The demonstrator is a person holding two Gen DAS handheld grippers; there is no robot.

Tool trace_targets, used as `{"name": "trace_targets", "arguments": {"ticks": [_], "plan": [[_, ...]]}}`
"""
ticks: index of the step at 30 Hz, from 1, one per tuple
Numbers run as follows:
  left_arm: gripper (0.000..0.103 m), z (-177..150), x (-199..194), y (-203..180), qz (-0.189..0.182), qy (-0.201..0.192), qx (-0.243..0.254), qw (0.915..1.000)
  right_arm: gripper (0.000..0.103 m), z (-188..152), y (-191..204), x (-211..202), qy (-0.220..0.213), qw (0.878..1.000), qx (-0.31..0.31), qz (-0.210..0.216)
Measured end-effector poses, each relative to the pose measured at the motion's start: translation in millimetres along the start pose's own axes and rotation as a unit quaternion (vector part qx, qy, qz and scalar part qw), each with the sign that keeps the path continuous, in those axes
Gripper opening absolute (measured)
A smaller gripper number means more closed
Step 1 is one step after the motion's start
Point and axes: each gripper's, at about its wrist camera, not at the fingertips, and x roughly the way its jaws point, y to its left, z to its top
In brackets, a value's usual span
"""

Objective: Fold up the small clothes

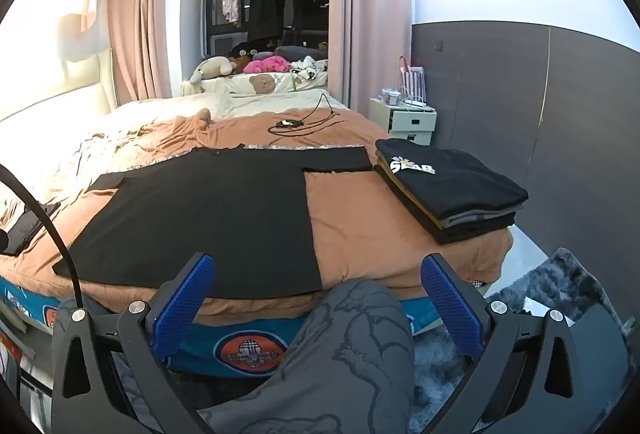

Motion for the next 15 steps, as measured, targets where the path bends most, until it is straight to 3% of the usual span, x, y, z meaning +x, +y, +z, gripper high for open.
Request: {"name": "trace_targets", "arguments": {"ticks": [15], "plan": [[0.103, -6.2, 2.0, 0.0, 0.0, 0.005, 0.001, 1.0, 0.103, -0.9, -5.1, -2.5, 0.001, 1.0, 0.003, 0.011]]}}
